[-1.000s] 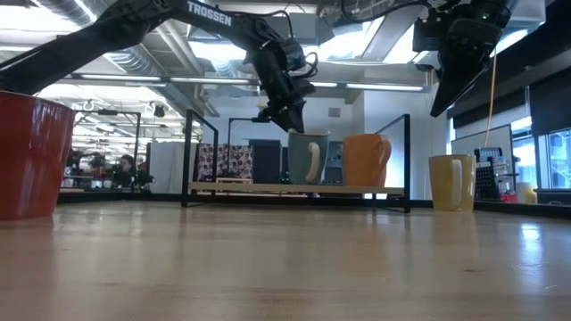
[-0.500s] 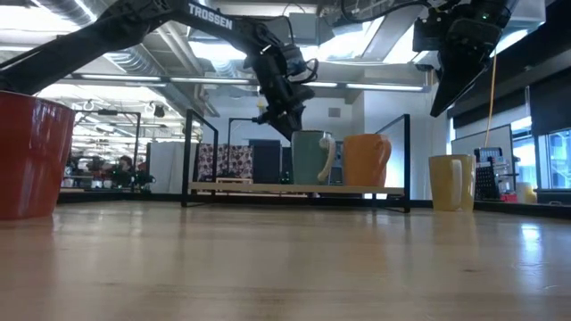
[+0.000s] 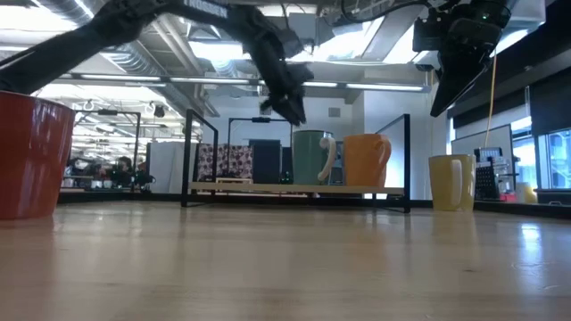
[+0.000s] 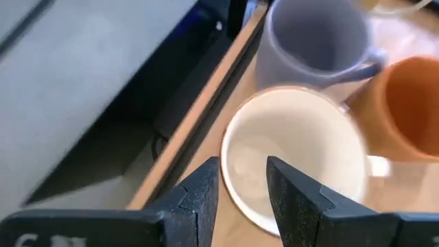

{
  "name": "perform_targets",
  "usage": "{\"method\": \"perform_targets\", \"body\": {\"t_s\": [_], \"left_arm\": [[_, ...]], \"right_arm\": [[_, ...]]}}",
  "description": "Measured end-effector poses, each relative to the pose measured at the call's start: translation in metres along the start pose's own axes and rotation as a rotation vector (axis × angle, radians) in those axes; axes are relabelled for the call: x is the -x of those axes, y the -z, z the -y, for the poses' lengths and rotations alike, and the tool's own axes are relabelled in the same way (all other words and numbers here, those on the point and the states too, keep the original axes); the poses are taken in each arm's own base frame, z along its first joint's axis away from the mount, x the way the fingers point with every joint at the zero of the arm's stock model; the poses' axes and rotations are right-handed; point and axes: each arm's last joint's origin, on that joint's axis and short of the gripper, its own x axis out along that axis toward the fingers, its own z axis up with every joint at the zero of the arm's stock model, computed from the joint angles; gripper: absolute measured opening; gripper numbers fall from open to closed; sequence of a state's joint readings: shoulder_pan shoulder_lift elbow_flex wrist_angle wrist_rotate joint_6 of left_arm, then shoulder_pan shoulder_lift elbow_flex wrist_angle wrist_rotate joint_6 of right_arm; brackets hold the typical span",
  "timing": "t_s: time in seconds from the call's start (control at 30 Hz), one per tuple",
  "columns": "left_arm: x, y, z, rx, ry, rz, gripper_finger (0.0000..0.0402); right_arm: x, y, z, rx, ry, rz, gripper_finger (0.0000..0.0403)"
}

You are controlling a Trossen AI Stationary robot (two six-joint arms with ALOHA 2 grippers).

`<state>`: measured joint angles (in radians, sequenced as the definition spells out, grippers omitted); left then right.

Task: Place coffee mugs
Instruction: Put the light blue mug on the shelf

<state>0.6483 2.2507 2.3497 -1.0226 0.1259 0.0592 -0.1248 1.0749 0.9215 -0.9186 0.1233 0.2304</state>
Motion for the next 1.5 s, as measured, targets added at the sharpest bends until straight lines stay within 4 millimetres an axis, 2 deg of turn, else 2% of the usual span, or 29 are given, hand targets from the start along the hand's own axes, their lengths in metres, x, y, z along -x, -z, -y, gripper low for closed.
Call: {"method": "perform_targets", "body": {"t_s": [0.1, 0.2, 0.33, 0.47, 0.7, 1.0, 1.5], "left_arm": [[0.025, 0.004, 0.003, -0.023, -0.013, -0.021, 0.0117], [0.033, 0.015, 0.006, -0.051, -0.024, -0.138, 0.0117], [0.024, 0.026, 0.006, -0.055, -0.012, -0.227, 0.0117], [0.001, 0.037, 0.012, -0.032, -0.002, -0.267, 0.0117], [-0.026, 0.041, 0.026, -0.024, 0.009, -0.196, 0.0117], [-0.03, 0.038, 0.024, 0.006, -0.071, -0.151, 0.0117], [-0.033, 0.033, 0.023, 0.004, -0.101, -0.092, 0.0117]], "right_arm": [[0.0, 0.0, 0.0, 0.0, 0.0, 0.0, 0.0133], [0.0, 0.0, 0.0, 0.0, 0.0, -0.002, 0.0133], [0.0, 0.0, 0.0, 0.003, 0.001, -0.001, 0.0133], [0.0, 0.0, 0.0, 0.008, 0.017, 0.003, 0.0133], [0.0, 0.0, 0.0, 0.026, 0.017, 0.003, 0.0133], [0.0, 0.0, 0.0, 0.026, 0.016, 0.003, 0.0133], [0.0, 0.0, 0.0, 0.026, 0.016, 0.003, 0.0133]]}}
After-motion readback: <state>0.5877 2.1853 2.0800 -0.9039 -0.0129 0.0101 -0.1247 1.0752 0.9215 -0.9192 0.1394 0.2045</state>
